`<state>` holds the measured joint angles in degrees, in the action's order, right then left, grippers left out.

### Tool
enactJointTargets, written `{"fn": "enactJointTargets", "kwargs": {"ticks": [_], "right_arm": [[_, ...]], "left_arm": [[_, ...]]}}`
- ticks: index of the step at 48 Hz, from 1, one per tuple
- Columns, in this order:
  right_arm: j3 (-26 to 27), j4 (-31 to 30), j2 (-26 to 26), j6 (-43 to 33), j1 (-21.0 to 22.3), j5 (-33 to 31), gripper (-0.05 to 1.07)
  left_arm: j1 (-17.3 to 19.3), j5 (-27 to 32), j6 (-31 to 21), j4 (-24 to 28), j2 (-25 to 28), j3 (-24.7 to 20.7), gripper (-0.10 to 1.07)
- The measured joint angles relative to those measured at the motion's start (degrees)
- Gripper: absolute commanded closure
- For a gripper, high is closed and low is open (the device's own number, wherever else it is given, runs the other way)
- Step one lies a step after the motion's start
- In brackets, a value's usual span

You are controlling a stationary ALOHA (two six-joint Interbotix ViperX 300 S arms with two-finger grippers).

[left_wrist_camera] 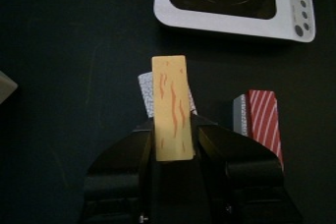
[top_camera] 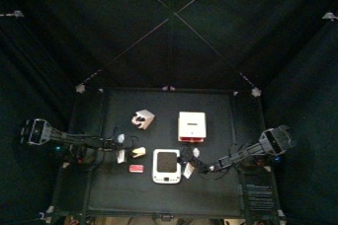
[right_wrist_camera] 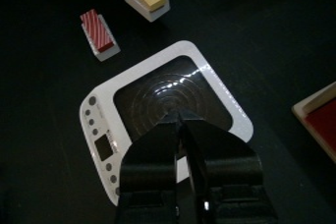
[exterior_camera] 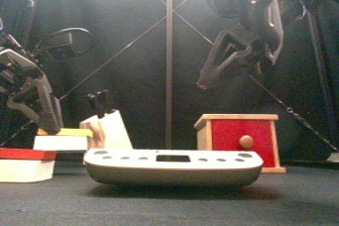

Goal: Hand over egg sushi

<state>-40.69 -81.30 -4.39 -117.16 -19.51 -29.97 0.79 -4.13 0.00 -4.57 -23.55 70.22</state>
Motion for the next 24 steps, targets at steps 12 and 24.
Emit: {"fn": "enactJointTargets", "kwargs": {"ticks": [12, 24], "right_arm": [[2.0, 2.9, 0.0, 0.0, 0.0, 0.0, 0.8], [6.1, 15.6, 0.0, 0.2, 0.9, 0.0, 0.8]], "left_arm": [[-1.5, -0.7, -0.1, -0.1, 0.0, 0.0, 0.65], [-2.0, -2.2, 0.0, -0.1, 0.0, 0.0, 0.65]]}}
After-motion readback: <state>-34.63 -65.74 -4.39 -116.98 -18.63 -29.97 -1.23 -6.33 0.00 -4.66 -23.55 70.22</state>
